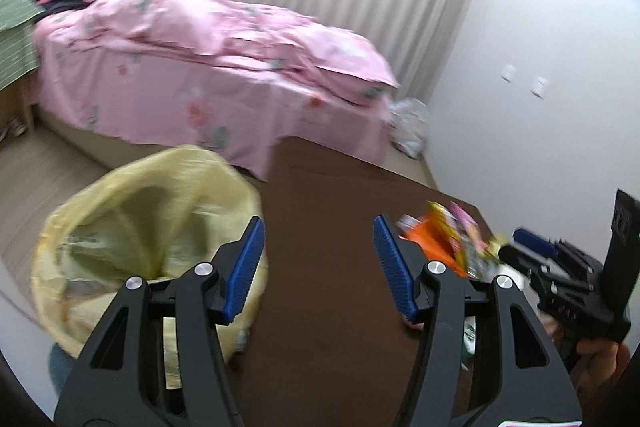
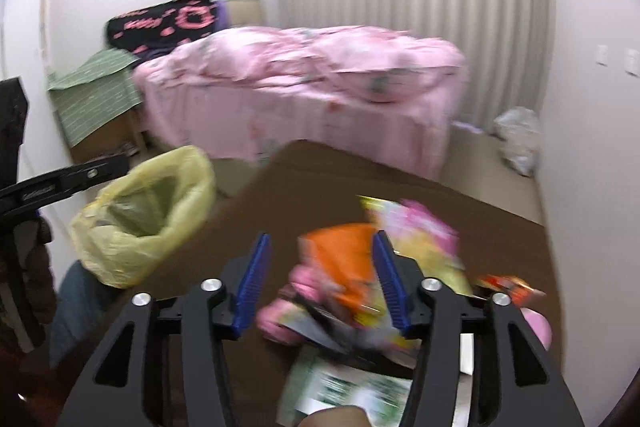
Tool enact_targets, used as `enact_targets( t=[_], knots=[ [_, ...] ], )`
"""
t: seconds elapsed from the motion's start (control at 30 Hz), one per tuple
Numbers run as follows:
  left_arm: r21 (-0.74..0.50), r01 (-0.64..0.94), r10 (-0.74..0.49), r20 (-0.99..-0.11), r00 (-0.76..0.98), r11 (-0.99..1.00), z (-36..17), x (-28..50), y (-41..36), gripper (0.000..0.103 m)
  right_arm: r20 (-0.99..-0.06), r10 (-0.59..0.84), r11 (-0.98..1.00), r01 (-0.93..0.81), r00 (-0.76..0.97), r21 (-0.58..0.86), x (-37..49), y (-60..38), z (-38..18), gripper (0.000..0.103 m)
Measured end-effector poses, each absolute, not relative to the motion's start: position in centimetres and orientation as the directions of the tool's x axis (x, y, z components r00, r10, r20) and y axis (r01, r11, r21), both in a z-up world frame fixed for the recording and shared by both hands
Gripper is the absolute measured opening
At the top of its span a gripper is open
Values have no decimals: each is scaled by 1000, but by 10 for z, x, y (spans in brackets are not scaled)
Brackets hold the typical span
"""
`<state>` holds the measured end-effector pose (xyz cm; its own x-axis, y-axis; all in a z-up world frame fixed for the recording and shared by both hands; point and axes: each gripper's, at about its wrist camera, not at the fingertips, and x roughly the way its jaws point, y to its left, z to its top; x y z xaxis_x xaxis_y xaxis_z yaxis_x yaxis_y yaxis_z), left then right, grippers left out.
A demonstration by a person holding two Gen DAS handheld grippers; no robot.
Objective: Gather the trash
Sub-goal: 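Move both grippers back to the pile on the table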
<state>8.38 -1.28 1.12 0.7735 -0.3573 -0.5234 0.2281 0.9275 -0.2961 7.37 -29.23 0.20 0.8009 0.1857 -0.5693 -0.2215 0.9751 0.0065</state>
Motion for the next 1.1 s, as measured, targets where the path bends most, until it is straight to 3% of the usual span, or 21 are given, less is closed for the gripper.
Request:
enact_targets(
  t=[0.13,0.5,0.83,1.0,1.1],
  knots=[
    [-273,325,-423,-533,733,906,7,78,-56,54,-563,89,995,-101,821,10,53,-349,-2,56],
    [-211,582,-584,-564,583,785,-10,63,-165,54,-586,-27,1000,19,810,-20,16,-438,-18,58],
    [-175,668,-626,-575,528,723,-3,97,-239,54,-629,-138,990,106,765,-89,45,-494,-49,58],
    [-173,651,-615,-569,546,739,-9,98,-232,54,-647,-89,995,96,757,-24,90,-528,-63,58],
    [-158,612,-570,-592,570,775,-15,103,-219,54,-672,15,996,47,740,74,115,-542,-72,58]
  ],
)
